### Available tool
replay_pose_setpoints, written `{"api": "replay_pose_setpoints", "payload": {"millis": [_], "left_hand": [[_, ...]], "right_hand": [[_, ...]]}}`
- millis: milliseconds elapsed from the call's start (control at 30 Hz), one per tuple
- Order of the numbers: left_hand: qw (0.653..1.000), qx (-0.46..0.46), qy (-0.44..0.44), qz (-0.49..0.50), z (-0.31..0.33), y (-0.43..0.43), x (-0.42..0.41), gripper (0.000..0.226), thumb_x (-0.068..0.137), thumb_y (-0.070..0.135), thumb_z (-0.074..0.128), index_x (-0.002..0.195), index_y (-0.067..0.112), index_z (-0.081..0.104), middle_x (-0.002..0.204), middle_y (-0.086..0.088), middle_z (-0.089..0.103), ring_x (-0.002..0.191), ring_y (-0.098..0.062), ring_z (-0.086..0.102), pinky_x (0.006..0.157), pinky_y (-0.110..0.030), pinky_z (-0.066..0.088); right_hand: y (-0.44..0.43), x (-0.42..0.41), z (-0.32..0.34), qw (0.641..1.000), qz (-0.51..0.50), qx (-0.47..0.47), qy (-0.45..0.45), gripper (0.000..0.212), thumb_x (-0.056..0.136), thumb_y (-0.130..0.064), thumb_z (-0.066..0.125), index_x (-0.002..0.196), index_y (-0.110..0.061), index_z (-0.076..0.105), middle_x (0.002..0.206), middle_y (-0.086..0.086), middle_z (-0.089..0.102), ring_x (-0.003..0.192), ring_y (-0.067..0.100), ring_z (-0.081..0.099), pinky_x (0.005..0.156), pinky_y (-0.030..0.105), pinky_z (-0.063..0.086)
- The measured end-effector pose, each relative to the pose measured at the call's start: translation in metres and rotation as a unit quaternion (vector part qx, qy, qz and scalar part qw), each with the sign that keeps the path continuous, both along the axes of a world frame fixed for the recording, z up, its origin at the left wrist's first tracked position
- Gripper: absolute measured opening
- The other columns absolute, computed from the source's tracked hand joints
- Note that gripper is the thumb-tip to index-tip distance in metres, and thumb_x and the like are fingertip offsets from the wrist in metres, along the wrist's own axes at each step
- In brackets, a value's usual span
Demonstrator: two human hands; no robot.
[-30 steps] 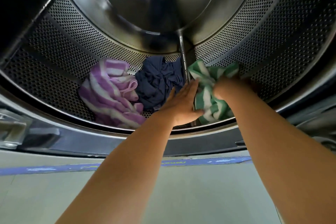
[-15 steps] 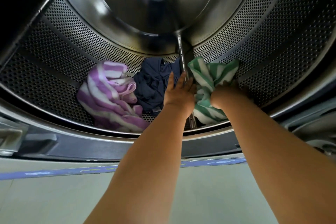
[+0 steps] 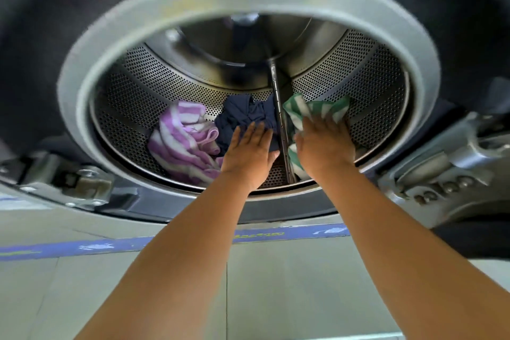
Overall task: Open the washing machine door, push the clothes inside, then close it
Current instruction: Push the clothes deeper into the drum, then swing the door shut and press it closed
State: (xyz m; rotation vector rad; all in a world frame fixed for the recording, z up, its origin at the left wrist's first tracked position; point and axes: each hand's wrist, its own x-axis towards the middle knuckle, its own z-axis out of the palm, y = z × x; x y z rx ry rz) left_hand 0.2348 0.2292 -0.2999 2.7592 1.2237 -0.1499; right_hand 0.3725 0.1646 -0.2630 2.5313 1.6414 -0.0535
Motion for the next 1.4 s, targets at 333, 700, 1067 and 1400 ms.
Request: {"api": "replay_pose_setpoints", "payload": {"millis": [333, 700, 1067, 1400], "left_hand": [[0.999, 0.038, 0.021, 0.003, 0.105, -0.084, -0.077, 0.06, 0.1, 0.047, 0.023, 0.15, 0.014, 0.023, 0.158, -0.011, 0.025, 0.147, -0.028, 0.02, 0.12, -0.048, 0.014], [0.992, 0.034, -0.111, 0.041, 0.195, -0.229, -0.093, 0.054, 0.1, 0.041, 0.036, 0.145, 0.012, 0.037, 0.153, -0.016, 0.036, 0.142, -0.033, 0.033, 0.117, -0.051, 0.023], [0.978, 0.024, -0.206, -0.008, 0.241, -0.385, -0.044, 0.058, 0.093, 0.044, 0.038, 0.134, 0.004, 0.05, 0.134, -0.02, 0.056, 0.122, -0.037, 0.055, 0.1, -0.046, 0.045], [0.976, -0.043, -0.208, -0.045, 0.253, -0.446, -0.005, 0.065, 0.098, 0.046, 0.026, 0.15, 0.007, 0.027, 0.156, -0.017, 0.029, 0.146, -0.031, 0.025, 0.118, -0.045, 0.019]], "right_hand": [[-0.112, -0.061, 0.084, 0.998, 0.025, 0.035, 0.044, 0.062, 0.094, -0.046, 0.021, 0.144, -0.017, 0.041, 0.151, 0.011, 0.041, 0.138, 0.033, 0.038, 0.114, 0.049, 0.028], [-0.259, -0.073, 0.199, 0.98, 0.041, 0.189, 0.041, 0.05, 0.093, -0.037, 0.043, 0.134, -0.01, 0.053, 0.14, 0.017, 0.053, 0.127, 0.036, 0.05, 0.104, 0.048, 0.042], [-0.402, -0.018, 0.262, 0.96, -0.038, 0.275, -0.04, 0.049, 0.095, -0.034, 0.048, 0.137, -0.008, 0.049, 0.148, 0.019, 0.042, 0.137, 0.039, 0.037, 0.112, 0.052, 0.027], [-0.452, 0.061, 0.273, 0.953, -0.209, 0.213, -0.051, 0.075, 0.092, -0.042, 0.053, 0.152, -0.013, 0.019, 0.152, 0.026, 0.028, 0.137, 0.045, 0.029, 0.114, 0.057, 0.018]]}}
